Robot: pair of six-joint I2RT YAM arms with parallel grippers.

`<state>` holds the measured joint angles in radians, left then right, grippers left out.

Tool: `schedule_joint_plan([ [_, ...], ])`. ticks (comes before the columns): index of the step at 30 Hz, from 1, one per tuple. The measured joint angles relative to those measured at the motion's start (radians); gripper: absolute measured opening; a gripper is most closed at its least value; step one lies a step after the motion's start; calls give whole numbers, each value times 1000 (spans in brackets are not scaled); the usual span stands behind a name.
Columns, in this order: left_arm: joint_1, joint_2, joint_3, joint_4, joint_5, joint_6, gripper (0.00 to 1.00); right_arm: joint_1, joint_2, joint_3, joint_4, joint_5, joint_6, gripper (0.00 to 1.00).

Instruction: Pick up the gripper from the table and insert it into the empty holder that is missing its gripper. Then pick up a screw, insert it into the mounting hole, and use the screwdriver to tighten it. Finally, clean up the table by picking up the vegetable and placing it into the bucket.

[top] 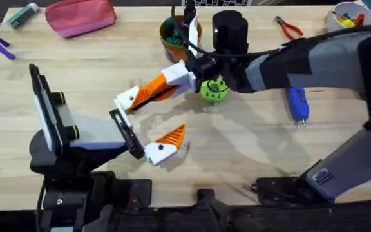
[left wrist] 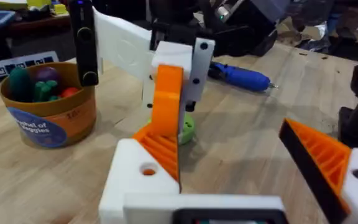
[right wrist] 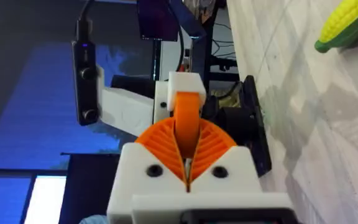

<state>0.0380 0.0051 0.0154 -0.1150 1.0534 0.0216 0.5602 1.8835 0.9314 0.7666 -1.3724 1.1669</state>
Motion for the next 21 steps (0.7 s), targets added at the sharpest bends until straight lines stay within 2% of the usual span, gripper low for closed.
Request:
schedule_joint_plan([
  [6,0,0,0,0,0,0,985,0,0,0,0,0,5,13],
  [7,0,0,0,0,0,0,985,0,0,0,0,-1,9,59],
  [9,0,0,0,-1,5,0,985,1,0,-2,2,8,13,266],
  [12,-3,0,0,-2,20,0,986,3,0,-2,5,22,15,699],
  [13,-3,0,0,-2,24,0,985,3,0,-2,7,27,16,957],
  [21,-3,0,0,-2,27,-1,985,3,-2,-2,7,41,14,976],
])
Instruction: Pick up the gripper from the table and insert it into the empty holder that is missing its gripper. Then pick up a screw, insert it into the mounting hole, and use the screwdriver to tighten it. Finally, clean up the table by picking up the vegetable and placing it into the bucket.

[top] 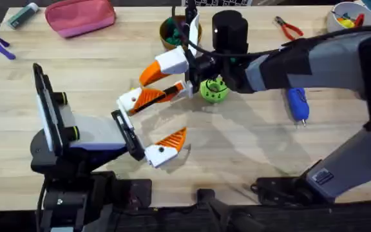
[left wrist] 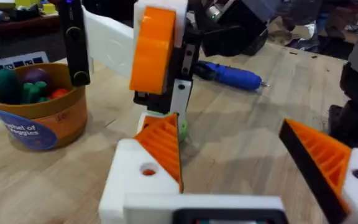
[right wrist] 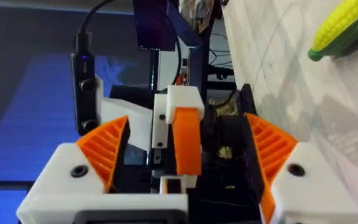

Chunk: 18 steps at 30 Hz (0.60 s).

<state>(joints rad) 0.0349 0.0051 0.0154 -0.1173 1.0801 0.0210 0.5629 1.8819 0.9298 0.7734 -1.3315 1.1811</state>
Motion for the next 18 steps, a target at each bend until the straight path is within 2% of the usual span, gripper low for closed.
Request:
schedule_joint_plan([
  [4,0,0,0,0,0,0,985,-5,-44,-2,-28,14,-11,979],
  [6,0,0,0,0,0,0,985,-14,-99,-2,-107,33,-41,980],
  [11,0,0,0,0,0,0,985,-60,-268,-2,-544,128,-223,981],
  [18,0,0,0,0,0,0,985,-147,-523,6,-1088,370,-513,984],
])
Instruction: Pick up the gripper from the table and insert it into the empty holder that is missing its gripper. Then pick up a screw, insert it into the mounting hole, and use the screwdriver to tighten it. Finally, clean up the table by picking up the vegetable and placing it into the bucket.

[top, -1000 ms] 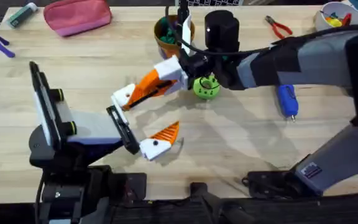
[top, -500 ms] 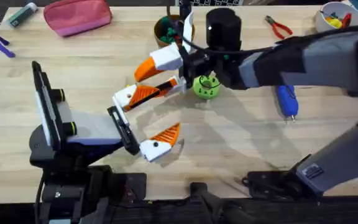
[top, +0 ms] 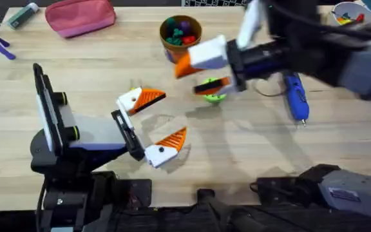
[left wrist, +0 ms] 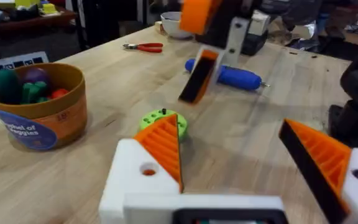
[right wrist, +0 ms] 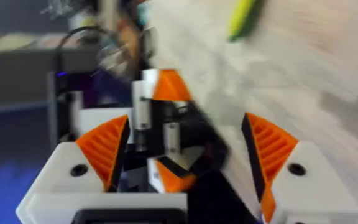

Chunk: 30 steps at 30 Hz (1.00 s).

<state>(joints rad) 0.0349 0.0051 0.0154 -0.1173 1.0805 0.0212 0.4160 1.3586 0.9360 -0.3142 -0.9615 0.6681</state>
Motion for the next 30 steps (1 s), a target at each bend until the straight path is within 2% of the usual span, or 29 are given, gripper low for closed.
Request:
schedule_joint_plan([
  [3,0,0,0,0,0,0,985,-43,-63,70,-270,150,-120,985],
  [7,0,0,0,0,0,0,985,-63,-59,227,-553,381,-243,984],
  [11,0,0,0,0,0,0,985,-57,-11,395,-723,600,-295,986],
  [16,0,0,0,0,0,0,985,-14,96,558,-886,821,-231,987],
  [21,0,0,0,0,0,0,985,45,226,625,-927,920,-95,986],
  [30,0,0,0,0,0,0,985,61,368,637,-896,961,201,950],
])
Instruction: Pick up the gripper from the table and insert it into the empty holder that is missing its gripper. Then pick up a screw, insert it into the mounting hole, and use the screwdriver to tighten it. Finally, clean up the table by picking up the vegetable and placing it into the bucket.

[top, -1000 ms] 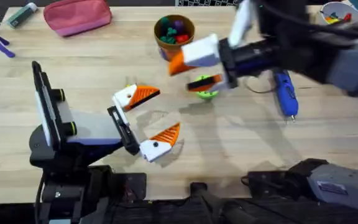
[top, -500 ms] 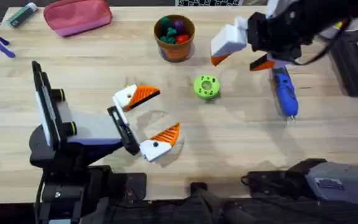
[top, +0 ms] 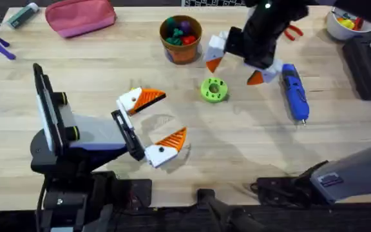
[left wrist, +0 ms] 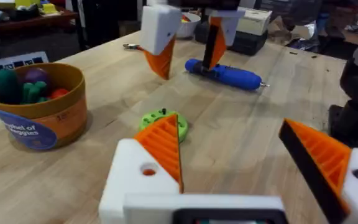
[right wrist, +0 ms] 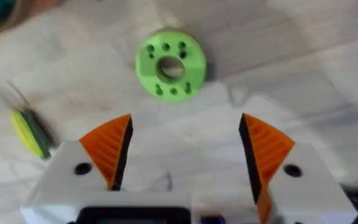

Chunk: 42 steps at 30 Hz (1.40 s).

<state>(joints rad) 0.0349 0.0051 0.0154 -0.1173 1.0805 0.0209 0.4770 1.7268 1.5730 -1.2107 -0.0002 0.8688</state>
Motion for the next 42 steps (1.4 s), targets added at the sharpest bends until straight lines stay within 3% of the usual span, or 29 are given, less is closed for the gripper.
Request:
schedule_joint_plan([
  [12,0,0,0,0,0,0,985,1,10,-143,188,6,127,949],
  [25,0,0,0,0,0,0,986,15,78,-146,193,84,162,905],
  [42,0,0,0,0,0,0,985,21,150,-132,225,134,175,773],
])
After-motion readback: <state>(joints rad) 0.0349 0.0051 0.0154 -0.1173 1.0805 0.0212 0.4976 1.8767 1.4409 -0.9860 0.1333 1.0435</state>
